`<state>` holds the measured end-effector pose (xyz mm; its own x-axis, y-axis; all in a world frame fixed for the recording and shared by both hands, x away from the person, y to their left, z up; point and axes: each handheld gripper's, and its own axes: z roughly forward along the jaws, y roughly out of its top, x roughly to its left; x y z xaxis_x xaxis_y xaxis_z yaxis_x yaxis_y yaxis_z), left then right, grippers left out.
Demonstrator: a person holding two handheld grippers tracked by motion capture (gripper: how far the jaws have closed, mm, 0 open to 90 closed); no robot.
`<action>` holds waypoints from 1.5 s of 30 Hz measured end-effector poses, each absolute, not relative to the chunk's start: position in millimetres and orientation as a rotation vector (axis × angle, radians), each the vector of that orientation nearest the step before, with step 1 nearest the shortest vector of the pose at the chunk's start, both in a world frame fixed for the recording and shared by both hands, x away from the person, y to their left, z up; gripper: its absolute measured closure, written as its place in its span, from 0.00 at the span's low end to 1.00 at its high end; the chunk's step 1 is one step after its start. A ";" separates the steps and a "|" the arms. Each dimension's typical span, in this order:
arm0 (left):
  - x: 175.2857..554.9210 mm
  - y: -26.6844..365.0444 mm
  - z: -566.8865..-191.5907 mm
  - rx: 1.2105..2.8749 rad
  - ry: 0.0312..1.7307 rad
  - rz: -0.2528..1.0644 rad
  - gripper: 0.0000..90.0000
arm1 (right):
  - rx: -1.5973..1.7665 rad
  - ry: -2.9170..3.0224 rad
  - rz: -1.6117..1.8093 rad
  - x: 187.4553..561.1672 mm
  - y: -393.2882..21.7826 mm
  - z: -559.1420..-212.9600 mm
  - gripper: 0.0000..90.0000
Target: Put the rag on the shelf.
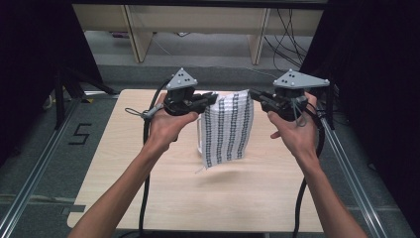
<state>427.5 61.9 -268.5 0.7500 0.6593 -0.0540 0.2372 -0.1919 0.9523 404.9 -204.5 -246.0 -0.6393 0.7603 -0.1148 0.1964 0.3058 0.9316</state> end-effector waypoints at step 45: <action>530.9 65.4 -289.6 1.675 0.931 0.388 0.94 | 1.109 2.010 1.325 519.6 -189.1 -265.0 0.98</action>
<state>530.9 65.4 -289.6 0.6341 0.7448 -0.2077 0.3767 -0.0629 0.9242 519.6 -189.1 -265.0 -0.5528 0.8325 0.0360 0.3613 0.2005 0.9107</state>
